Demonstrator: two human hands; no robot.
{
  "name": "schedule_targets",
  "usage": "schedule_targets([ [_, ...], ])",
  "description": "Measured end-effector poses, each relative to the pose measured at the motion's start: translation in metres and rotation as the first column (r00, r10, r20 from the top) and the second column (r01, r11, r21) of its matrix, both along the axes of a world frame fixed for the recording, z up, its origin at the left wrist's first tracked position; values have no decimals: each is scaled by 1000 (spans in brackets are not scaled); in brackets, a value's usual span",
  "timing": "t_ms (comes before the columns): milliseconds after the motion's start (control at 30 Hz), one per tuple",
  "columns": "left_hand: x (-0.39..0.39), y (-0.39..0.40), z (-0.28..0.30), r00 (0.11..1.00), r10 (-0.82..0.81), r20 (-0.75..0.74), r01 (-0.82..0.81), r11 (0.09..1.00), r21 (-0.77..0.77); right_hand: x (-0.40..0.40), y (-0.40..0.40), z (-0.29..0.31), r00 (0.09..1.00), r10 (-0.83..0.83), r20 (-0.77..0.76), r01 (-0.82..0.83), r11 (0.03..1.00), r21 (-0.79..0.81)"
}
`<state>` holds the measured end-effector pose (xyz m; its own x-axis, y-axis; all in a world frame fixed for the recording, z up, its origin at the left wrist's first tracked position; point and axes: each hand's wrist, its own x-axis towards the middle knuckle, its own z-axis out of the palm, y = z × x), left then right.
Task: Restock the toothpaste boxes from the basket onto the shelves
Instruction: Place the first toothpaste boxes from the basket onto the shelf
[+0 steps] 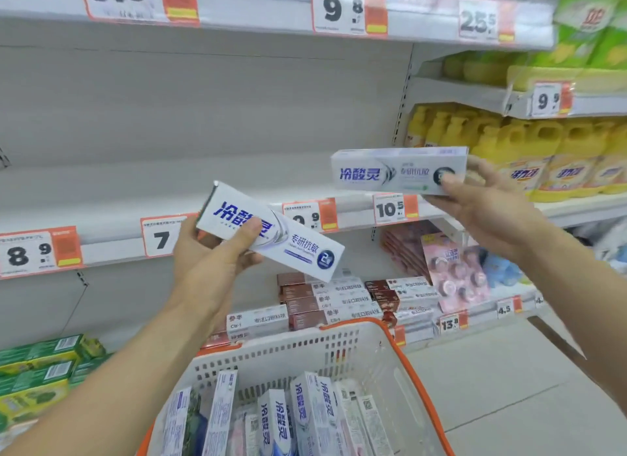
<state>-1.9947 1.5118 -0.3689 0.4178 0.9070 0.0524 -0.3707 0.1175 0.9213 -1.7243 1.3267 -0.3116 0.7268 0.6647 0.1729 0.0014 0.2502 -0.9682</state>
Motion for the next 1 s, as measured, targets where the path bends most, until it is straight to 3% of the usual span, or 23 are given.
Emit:
schedule_targets([
  [200, 53, 27, 6, 999, 6, 44, -8, 999, 53, 97, 49, 3, 997, 40, 65, -37, 998, -58],
  [333, 91, 45, 17, 998, -32, 50, 27, 994, 104, 139, 64, 0, 991, 93, 94, -60, 949, -310],
  [433, 104, 54, 16, 998, -43, 43, 36, 986, 161, 159, 79, -8, 987, -22, 159, 89, 899, -429],
  [633, 113, 75, 15, 995, -83, 56, 64, 957, 284, 167, 98, -27, 859, -188, 475, 427, 776, -464],
  [733, 123, 80, 10, 997, -44, 63, 23, 952, 306, 167, 103, -30, 727, -131, 674, 558, 685, -469],
  [833, 131, 81, 7, 996, -11, 90, -17, 953, 302, 148, 106, -37, 639, 65, 766, 545, 664, -511],
  [1000, 135, 87, 9, 994, 44, 103, -74, 951, 300, 139, 102, -42, 594, 61, 802, 518, 734, -439],
])
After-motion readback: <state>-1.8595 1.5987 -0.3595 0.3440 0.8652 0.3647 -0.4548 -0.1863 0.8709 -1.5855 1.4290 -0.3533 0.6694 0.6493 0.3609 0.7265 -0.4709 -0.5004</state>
